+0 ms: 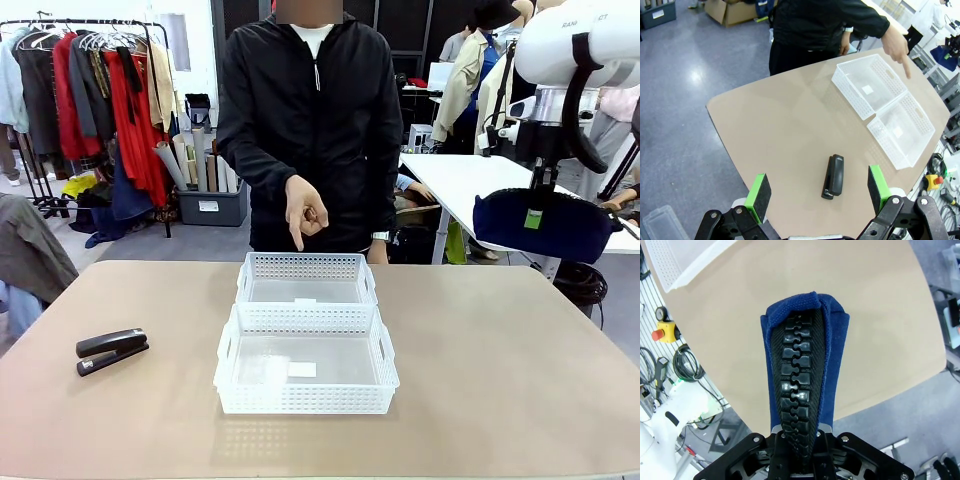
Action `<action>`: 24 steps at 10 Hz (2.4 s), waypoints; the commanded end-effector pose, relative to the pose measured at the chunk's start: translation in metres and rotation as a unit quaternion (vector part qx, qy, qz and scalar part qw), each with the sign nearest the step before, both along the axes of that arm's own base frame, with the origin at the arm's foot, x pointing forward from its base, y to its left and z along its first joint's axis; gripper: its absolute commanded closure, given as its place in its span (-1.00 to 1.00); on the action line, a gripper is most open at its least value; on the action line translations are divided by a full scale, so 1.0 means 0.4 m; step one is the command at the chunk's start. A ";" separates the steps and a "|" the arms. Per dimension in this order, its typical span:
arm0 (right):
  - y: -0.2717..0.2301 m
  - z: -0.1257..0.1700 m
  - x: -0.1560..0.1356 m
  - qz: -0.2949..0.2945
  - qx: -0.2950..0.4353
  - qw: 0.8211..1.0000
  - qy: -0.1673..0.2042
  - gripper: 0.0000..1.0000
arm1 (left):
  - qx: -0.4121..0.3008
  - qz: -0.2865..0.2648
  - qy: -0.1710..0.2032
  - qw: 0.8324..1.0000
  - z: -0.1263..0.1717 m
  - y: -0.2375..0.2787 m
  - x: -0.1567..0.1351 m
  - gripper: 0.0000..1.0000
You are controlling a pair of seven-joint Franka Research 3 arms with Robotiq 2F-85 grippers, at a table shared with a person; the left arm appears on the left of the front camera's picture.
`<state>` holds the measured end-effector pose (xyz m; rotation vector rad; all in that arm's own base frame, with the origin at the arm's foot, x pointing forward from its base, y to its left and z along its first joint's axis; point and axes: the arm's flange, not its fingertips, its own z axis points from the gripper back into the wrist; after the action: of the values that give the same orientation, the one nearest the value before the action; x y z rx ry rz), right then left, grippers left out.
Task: Distribute items into two baskets.
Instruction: Move the picked Pencil pouch towards the Organizing basket indicated by the person, stopping as directed.
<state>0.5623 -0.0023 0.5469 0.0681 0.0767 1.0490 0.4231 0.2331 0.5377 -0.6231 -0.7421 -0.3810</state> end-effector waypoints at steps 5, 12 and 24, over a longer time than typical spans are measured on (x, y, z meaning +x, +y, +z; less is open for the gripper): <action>0.025 0.005 -0.056 0.036 0.019 0.999 -0.018 1.00 | 0.000 0.002 -0.001 1.000 0.002 0.000 0.000 -1.00; 0.126 0.015 -0.214 0.149 0.049 0.987 -0.042 1.00 | 0.000 0.002 -0.001 1.000 0.002 0.000 0.000 -1.00; 0.320 -0.050 -0.364 0.226 0.031 0.973 -0.026 1.00 | 0.000 0.002 -0.001 1.000 0.002 0.000 0.000 -1.00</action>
<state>0.4198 0.1151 0.5295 0.1193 0.0190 1.5315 0.4231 0.2332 0.5376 -0.6232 -0.7420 -0.3809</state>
